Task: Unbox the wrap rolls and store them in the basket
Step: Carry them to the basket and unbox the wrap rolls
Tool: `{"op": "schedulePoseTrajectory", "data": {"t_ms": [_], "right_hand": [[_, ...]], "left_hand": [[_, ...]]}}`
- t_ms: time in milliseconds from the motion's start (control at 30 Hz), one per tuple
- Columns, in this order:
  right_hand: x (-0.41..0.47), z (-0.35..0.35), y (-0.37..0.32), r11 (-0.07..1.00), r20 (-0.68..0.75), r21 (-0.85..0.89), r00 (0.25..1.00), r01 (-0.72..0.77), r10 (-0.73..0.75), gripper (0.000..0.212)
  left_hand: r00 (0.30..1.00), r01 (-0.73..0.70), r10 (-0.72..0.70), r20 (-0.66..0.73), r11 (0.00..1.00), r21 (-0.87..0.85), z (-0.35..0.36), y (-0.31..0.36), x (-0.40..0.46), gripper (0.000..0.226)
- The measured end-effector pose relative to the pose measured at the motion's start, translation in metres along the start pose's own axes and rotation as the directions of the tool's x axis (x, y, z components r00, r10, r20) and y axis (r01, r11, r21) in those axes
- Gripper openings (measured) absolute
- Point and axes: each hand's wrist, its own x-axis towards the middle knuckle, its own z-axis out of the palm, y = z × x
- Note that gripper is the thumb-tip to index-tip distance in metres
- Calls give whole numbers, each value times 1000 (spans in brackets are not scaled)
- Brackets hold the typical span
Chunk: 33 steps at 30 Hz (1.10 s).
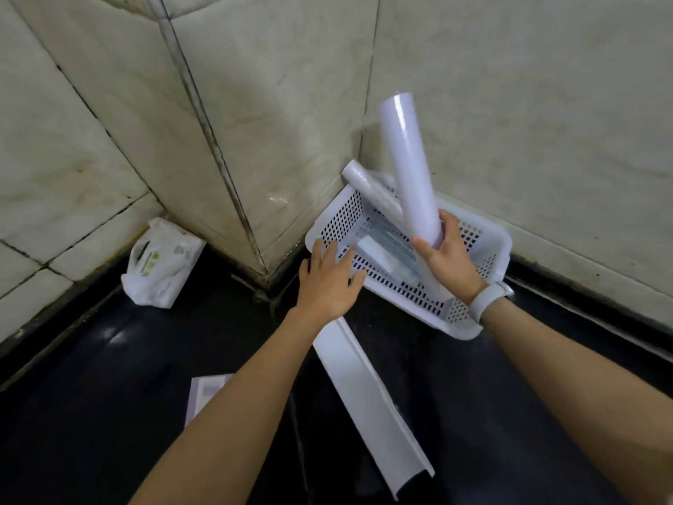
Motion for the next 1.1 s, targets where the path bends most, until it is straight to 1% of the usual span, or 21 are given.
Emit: {"op": "schedulePoseTrajectory", "data": {"t_ms": [33, 67, 133, 200, 267, 333, 400, 467, 500, 567, 633, 700, 767, 800, 867, 933, 967, 1033, 1067, 1100], "right_hand": [[6, 1, 5, 999, 66, -38, 998, -7, 9, 59], [11, 3, 9, 996, 137, -83, 990, -13, 24, 58], [16, 8, 18, 984, 244, -180, 969, -2, 47, 54], [18, 14, 30, 959, 264, -283, 963, 16, 62, 54], [18, 19, 42, 905, 184, -426, 980, 7, 79, 56], [19, 19, 49, 860, 37, -510, 999, -15, 39, 52], [23, 19, 52, 800, -76, -598, 997, -57, 15, 50], [27, 19, 53, 745, -116, -660, 993, -100, 31, 51], [27, 20, 53, 737, -116, -667, 992, -111, 45, 52], [24, 21, 51, 740, -98, -661, 992, -125, 80, 57], [15, 20, 48, 744, -63, -658, 993, -114, 97, 61], [2, 19, 39, 798, -54, -597, 996, -87, 68, 58], [-18, 21, 24, 890, -86, -456, 996, -11, -31, 49], [-30, 24, 14, 922, -104, -383, 990, 51, -97, 44], [-59, 35, -5, 941, -117, -282, 967, 185, -226, 35], [-87, 50, -18, 944, -108, -189, 950, 270, -294, 30], [-101, 58, -21, 952, -100, -138, 953, 272, -287, 28], [-126, 75, -22, 976, -81, -48, 973, 212, -215, 27], [-138, 82, -21, 985, -63, -11, 983, 172, -173, 27], [-153, 91, -21, 991, -29, 24, 991, 130, -129, 27]], "left_hand": [[1000, 4, -4, 11, 999, 33, 7, -4, 2, 55], [1000, -7, 7, -10, 998, 60, 13, -8, 3, 55], [995, -37, 46, -84, 995, 96, 23, -15, 2, 54], [992, -47, 56, -113, 995, 82, 27, -19, 3, 53], [992, -48, 53, -113, 998, 47, 28, -22, 6, 51], [992, -57, 58, -110, 998, 16, 27, -22, 7, 49], [993, -65, 63, -103, 998, -17, 26, -22, 6, 49], [994, -70, 68, -80, 997, -25, 25, -23, 5, 50], [996, -74, 73, -58, 997, -14, 24, -24, 5, 52], [997, -79, 79, 5, 997, -27, 20, -25, 4, 57], [997, -57, 65, 50, 986, -158, 12, -22, 3, 57], [1000, -28, 31, 5, 949, -313, 4, -20, -4, 51], [994, -14, -27, -102, 925, -381, -1, -19, -21, 45], [985, -4, -59, -159, 928, -373, -1, -20, -33, 43], [956, 54, -146, -254, 940, -337, 1, -27, -64, 40], [910, 178, -274, -313, 936, -303, 7, -37, -100, 39], [877, 251, -341, -339, 926, -283, 10, -44, -119, 40], [800, 395, -457, -389, 889, -231, 19, -57, -156, 48], [768, 459, -503, -396, 864, -207, 24, -63, -172, 56], [744, 522, -553, -374, 831, -190, 27, -70, -190, 67]]}}
